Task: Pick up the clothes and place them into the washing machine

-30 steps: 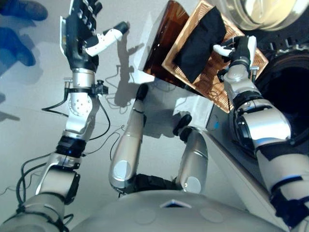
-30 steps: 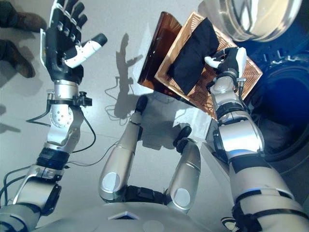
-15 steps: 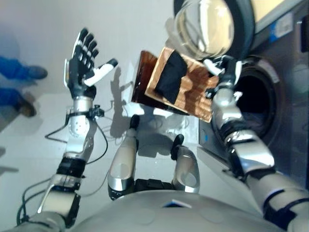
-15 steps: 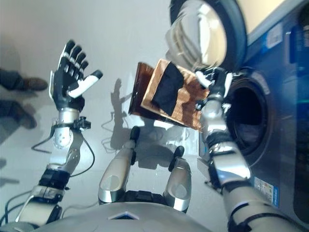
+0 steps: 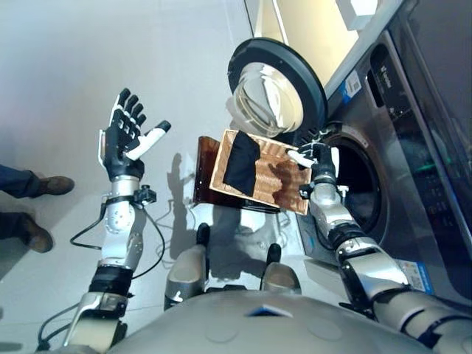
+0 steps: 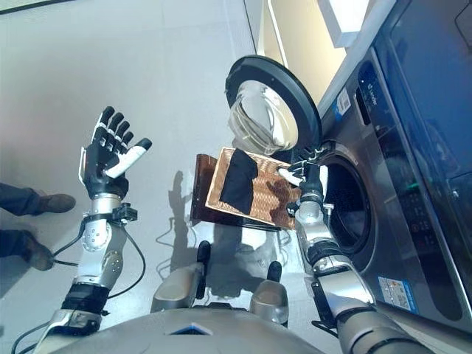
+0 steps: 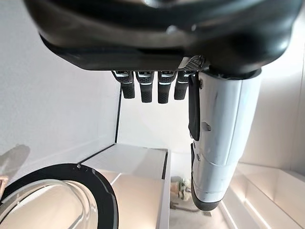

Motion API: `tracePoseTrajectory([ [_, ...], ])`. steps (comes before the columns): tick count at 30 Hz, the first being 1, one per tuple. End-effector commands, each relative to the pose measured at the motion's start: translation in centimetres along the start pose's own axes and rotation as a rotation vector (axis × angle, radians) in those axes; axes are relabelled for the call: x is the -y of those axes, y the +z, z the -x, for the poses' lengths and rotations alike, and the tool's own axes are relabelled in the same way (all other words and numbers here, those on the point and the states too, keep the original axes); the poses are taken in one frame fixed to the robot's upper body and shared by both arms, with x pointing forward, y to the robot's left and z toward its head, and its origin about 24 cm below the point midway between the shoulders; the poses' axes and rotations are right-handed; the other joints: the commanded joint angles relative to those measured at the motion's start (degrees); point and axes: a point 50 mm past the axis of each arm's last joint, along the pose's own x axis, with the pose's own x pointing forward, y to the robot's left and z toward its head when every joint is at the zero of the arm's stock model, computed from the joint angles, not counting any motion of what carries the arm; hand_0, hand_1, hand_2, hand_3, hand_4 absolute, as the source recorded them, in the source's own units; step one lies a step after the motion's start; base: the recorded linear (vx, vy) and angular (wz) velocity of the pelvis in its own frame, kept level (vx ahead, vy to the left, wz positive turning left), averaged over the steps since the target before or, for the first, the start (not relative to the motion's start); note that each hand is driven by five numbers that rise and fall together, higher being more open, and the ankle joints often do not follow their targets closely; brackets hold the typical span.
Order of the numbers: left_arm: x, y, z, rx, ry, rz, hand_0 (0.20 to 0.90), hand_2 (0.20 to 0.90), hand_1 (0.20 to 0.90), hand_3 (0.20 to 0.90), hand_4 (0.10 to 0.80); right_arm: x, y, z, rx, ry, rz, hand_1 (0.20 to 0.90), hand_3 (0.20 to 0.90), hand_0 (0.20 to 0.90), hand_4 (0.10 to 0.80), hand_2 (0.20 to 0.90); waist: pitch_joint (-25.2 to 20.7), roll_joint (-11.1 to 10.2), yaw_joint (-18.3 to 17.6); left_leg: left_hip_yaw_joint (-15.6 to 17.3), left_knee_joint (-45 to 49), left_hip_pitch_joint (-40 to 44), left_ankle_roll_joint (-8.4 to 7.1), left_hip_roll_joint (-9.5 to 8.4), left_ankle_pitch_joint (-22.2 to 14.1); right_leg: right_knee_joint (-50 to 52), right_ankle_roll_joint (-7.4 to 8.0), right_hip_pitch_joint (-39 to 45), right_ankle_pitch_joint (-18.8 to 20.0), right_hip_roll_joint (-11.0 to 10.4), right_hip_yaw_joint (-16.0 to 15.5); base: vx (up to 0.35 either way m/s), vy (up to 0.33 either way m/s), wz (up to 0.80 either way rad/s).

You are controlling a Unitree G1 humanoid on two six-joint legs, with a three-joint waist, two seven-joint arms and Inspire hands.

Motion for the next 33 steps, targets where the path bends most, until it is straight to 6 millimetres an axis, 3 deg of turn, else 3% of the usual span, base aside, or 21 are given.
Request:
tracePoseTrajectory([
  [1,0.8,5.6,-2.8,0.291,-0.030,0.016,0.900,0.900,0.900,0.900,0.800,2.0,8.9,-2.2,0.326,-0.082,0.160,0.900,0.900,0.900,0.800,0.900,3.1,-1.0,1.4,-0.9,11.5,-7.9,-2.83,-1.07,-6.9,12.8,-2.35,-13.4,-1.5,1.1,1.9,-0.349,-0.049,0.15],
  [4,1.8,7.5,-3.8,0.381,-0.044,0.028,0.900,0.900,0.900,0.900,0.800,3.4,12.3,-3.0,0.446,-0.133,0.428,0.900,0.900,0.900,0.800,0.900,6.2,-1.3,2.1,-1.6,18.4,-15.5,-3.60,-0.81,-8.4,19.0,-2.86,-20.0,-3.2,1.3,0.3,-0.191,-0.025,0.19],
  [9,2.8,9.2,-4.3,0.455,-0.071,0.030,0.900,0.900,0.900,0.900,0.800,4.6,14.7,-3.7,0.487,-0.189,0.577,0.900,0.900,0.900,0.800,0.900,7.0,-2.1,2.7,-1.8,24.4,-22.8,-4.01,-0.14,-10.8,24.9,-2.91,-27.4,-5.0,1.6,-0.3,-0.044,0.005,0.18],
  [15,3.4,12.1,-4.4,0.584,-0.075,0.054,0.900,0.900,0.900,0.900,0.800,6.9,19.4,-4.0,0.545,-0.298,0.582,0.900,0.900,0.900,0.800,0.900,9.5,-3.1,4.0,-2.2,31.4,-31.6,-4.25,0.69,-13.5,31.5,-3.20,-35.9,-7.0,1.8,-1.1,-0.045,0.009,0.07],
  [19,3.9,13.3,-4.7,0.635,-0.067,0.080,0.900,0.900,0.900,0.900,0.800,7.9,21.3,-4.2,0.538,-0.339,0.570,0.900,0.900,0.900,0.800,0.900,10.7,-3.4,5.0,-2.7,33.0,-34.9,-4.05,0.29,-14.3,32.7,-2.95,-38.5,-7.3,1.5,-1.5,0.000,-0.002,0.04],
  [26,4.7,14.8,-5.0,0.696,-0.058,0.105,0.900,0.900,0.900,0.900,0.800,9.5,23.3,-4.2,0.501,-0.393,0.451,0.900,0.900,0.900,0.800,0.900,12.4,-3.0,6.4,-3.2,33.6,-38.7,-3.32,-1.01,-14.8,33.2,-2.77,-41.3,-7.8,0.8,-2.0,0.036,0.017,0.08],
  [30,5.1,15.0,-5.2,0.703,-0.061,0.137,0.900,0.900,0.900,0.900,0.800,11.3,23.0,-4.5,0.391,-0.414,0.090,0.900,0.900,0.900,0.800,0.900,12.8,-2.3,7.3,-3.3,32.9,-39.3,-2.82,-2.12,-14.7,32.4,-2.61,-41.2,-7.8,0.3,-2.3,0.055,0.008,0.09],
  [31,5.1,15.0,-5.2,0.703,-0.062,0.137,0.900,0.900,0.900,0.900,0.800,11.3,22.9,-4.5,0.391,-0.415,0.089,0.900,0.900,0.900,0.800,0.900,12.8,-2.3,7.4,-3.3,32.9,-39.2,-2.82,-2.12,-14.7,32.4,-2.61,-41.1,-7.8,0.3,-2.3,0.164,-0.006,0.16],
  [32,5.3,15.0,-5.3,0.707,-0.067,0.140,0.900,0.900,0.900,0.900,0.800,12.2,23.0,-4.5,0.372,-0.435,-0.030,0.900,0.900,0.900,0.800,0.900,12.7,-2.0,7.9,-3.4,33.0,-38.9,-2.72,-2.41,-16.6,32.6,-2.21,-40.5,-9.6,0.1,-2.3,0.037,0.011,0.12],
  [33,5.4,15.1,-5.3,0.708,-0.069,0.141,0.900,0.900,0.900,0.900,0.800,12.3,23.1,-4.5,0.373,-0.436,-0.032,0.900,0.900,0.900,0.800,0.900,13.1,-1.9,7.9,-3.4,32.6,-39.5,-2.65,-2.56,-14.7,32.1,-2.52,-41.0,-8.0,0.0,-2.5,0.183,0.001,0.14],
])
